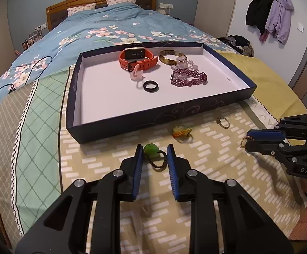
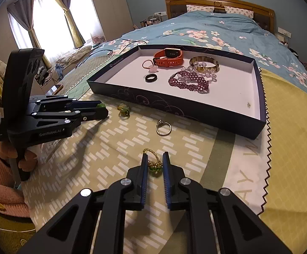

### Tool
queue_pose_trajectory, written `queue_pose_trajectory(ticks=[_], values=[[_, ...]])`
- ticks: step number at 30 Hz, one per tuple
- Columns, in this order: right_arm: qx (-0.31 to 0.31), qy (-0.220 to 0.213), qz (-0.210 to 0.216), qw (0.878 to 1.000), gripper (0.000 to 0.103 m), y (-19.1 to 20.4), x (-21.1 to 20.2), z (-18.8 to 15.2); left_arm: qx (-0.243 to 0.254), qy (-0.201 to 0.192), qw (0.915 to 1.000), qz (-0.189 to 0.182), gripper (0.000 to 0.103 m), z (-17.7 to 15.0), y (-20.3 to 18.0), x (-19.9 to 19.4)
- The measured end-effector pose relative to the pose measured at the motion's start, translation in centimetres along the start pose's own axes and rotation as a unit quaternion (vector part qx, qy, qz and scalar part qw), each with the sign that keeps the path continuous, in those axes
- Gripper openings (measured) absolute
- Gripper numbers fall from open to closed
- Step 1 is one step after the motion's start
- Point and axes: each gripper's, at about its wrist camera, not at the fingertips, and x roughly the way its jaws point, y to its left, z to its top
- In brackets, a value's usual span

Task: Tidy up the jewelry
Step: 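Grasp the green ring with black cord with the left tool while the right tool grasps the gold green-stone ring, then carry the green ring and gold green-stone ring over the box lid with both tools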

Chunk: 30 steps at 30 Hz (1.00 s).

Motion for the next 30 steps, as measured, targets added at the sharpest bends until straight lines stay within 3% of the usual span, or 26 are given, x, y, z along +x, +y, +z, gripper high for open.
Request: queue_pose_trajectory(ticks=[15, 30], values=[[0.013, -0.032, 0.014, 0.999, 0.010, -0.3, -1.4, 0.3, -0.015, -0.012, 0.9998, -0.002, 0.022, -0.9, -0.4, -1.4], [0.027, -0.069, 0.025, 0.997, 0.010, -0.6, -2.6, 1.6, -0.009, -0.052, 0.9986, 0.008, 0.023, -0.4, -1.5, -3.9]])
